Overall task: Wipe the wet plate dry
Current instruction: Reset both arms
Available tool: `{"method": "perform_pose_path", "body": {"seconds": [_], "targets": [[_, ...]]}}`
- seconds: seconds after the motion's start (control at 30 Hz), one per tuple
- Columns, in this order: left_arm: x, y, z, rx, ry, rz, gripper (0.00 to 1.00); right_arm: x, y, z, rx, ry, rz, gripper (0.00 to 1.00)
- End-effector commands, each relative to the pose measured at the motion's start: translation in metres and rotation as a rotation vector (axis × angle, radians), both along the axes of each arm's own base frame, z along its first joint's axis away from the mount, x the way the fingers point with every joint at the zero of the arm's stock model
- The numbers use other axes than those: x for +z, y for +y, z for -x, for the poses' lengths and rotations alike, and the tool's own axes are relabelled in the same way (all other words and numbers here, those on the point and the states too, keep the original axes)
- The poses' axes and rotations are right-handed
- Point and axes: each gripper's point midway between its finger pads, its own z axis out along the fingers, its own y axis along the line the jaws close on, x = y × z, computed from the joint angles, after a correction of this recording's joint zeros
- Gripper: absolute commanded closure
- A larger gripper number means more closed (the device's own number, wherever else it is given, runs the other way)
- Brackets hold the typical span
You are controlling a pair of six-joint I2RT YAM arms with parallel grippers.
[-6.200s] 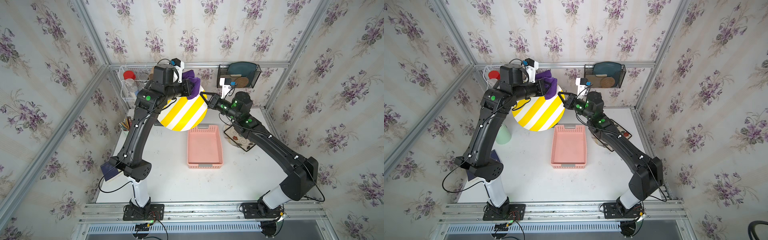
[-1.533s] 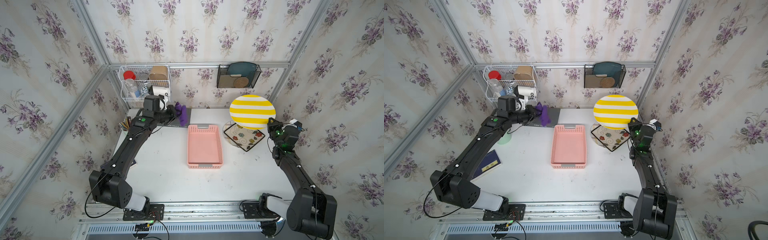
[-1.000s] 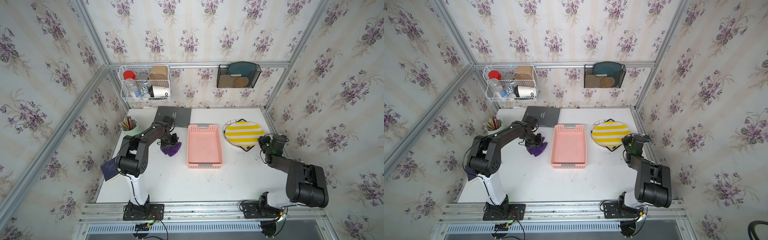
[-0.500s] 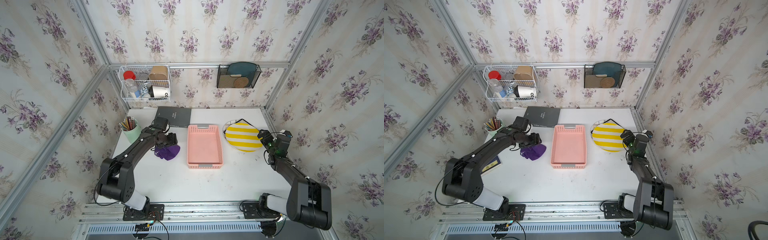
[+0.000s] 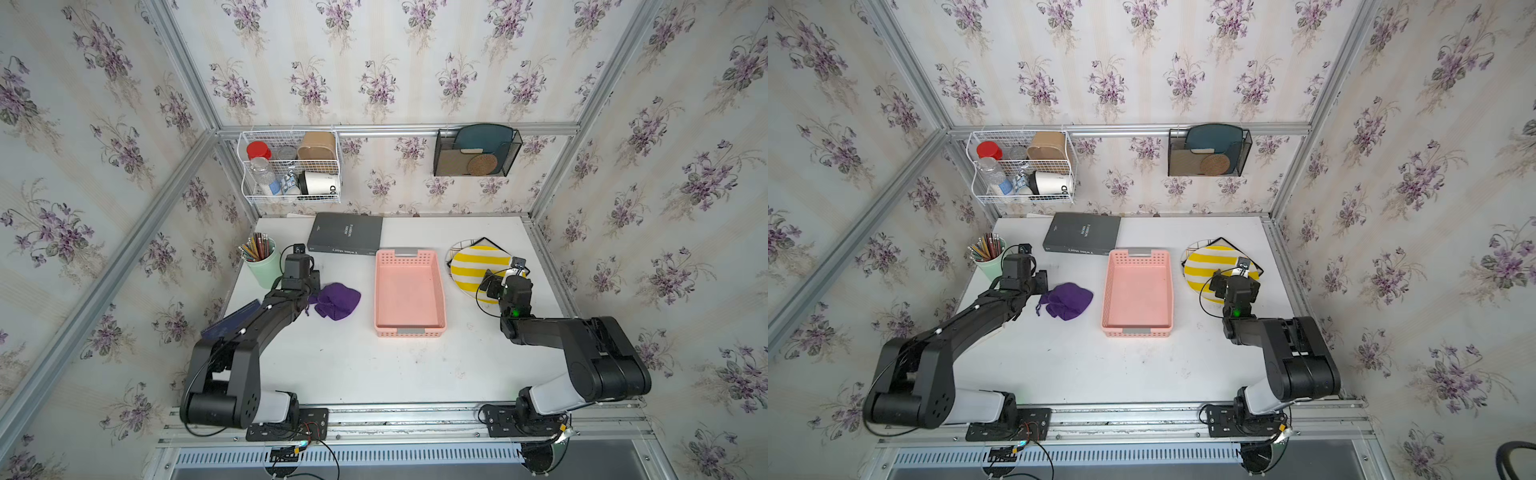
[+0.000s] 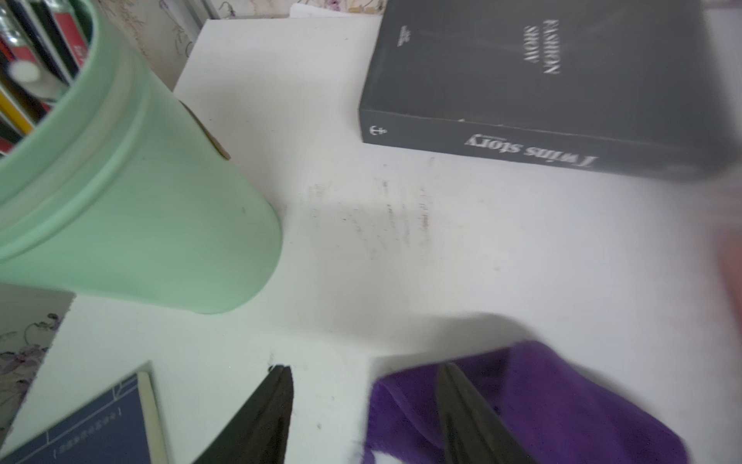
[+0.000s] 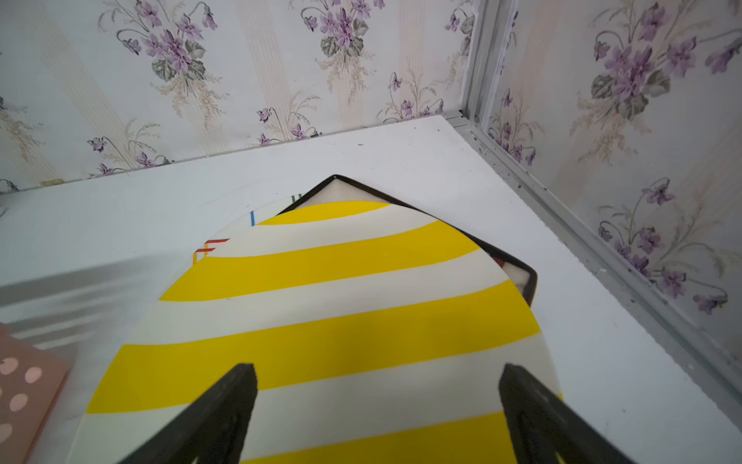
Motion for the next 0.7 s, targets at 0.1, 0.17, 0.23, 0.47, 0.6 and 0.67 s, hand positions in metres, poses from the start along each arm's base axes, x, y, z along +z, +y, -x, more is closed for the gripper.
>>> {"method": "perform_pose_path", "body": {"seconds": [0.1,0.17,0.23,0.47,0.6,0.67], "targets": [[-0.001,-0.017,-0.010,-0.128,-0.146,0.006,0.38,0.030,0.003,0.020,0.088,-0.213,0.018,0.00],[0.004,-0.022,-0.012,-0.158,-0.210,0.013,0.36,0.032,0.004,0.022,0.086,-0.244,0.034,0.00],[0.005,-0.015,-0.014,-0.122,-0.205,0.000,0.36,0.035,0.002,0.037,0.071,-0.273,0.033,0.00],[0.003,-0.003,-0.015,-0.111,-0.284,0.032,0.34,0.054,0.005,0.061,0.041,-0.390,0.079,0.00],[0.006,-0.002,-0.015,-0.109,-0.320,0.037,0.12,0.056,0.008,0.061,0.042,-0.402,0.105,0.00],[0.006,-0.007,-0.004,-0.154,-0.389,0.045,0.00,0.054,0.008,0.059,0.039,-0.389,0.102,0.00]]}}
